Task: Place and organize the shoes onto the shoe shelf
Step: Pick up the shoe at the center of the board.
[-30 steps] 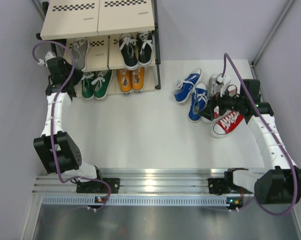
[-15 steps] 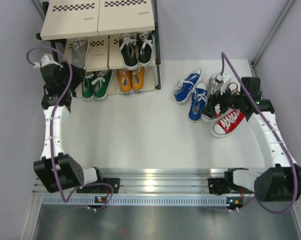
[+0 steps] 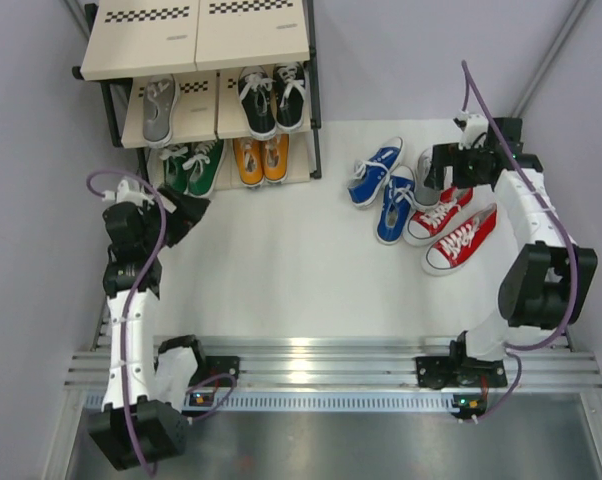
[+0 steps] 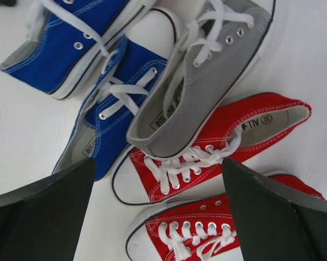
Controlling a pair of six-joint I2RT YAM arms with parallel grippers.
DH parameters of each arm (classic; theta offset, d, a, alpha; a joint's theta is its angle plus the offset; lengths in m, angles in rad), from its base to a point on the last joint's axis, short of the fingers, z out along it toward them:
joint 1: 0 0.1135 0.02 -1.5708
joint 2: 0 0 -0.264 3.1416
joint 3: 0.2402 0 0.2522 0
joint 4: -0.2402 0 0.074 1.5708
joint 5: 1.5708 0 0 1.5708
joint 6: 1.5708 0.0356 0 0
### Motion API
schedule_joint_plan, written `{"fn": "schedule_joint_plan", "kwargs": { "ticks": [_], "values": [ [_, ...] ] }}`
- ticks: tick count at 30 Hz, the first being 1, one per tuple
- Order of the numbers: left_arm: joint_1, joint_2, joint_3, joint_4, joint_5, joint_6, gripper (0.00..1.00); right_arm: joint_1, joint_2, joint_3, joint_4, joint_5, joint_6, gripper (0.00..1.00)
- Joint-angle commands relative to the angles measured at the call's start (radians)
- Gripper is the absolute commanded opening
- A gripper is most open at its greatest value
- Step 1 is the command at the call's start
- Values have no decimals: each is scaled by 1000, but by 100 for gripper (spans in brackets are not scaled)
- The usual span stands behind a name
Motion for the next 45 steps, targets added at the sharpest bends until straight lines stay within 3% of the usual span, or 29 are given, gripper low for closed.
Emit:
{"fn": "schedule_joint_plan", "kwargs": {
  "ticks": [1,2,5,9,12,18,19,21,22,26,33,37,42,45],
  "values": [
    [-31,-48,-55,2,126,-60,91,36,51,70,95,214,132,99],
    [-44,-62,-82,2,136,-70,91,53,94,83,103,298,162,99],
    [-129,-67,-114,2,104,-94,91,57,169,118,129,337,244,97],
    [-377,-22,-108,3,-46,-130,91,61,250,167,141,312,256,92],
    [-510,56,-72,5,-87,-140,91,63,309,188,146,311,259,81],
    [-697,186,-6,58,-165,-192,92,63,350,181,189,267,272,43],
    [-715,205,-9,112,-165,-206,92,63,347,182,199,261,272,29],
    [-757,217,-25,179,-160,-244,92,57,340,184,207,246,281,13],
    [-766,226,-42,215,-160,-287,92,52,323,184,213,232,288,0],
    [-838,260,-55,379,-179,-367,92,23,228,149,257,203,301,0],
    [-891,341,30,440,-205,-455,93,0,-36,17,268,62,209,0],
    [-892,390,80,512,-191,-472,93,1,-209,-43,221,-109,97,0],
    [-891,427,128,624,-167,-426,93,20,-327,-74,40,-427,-50,0],
    [-891,441,140,660,-153,-406,93,62,-370,-98,15,-477,-49,0]
  ]
}}
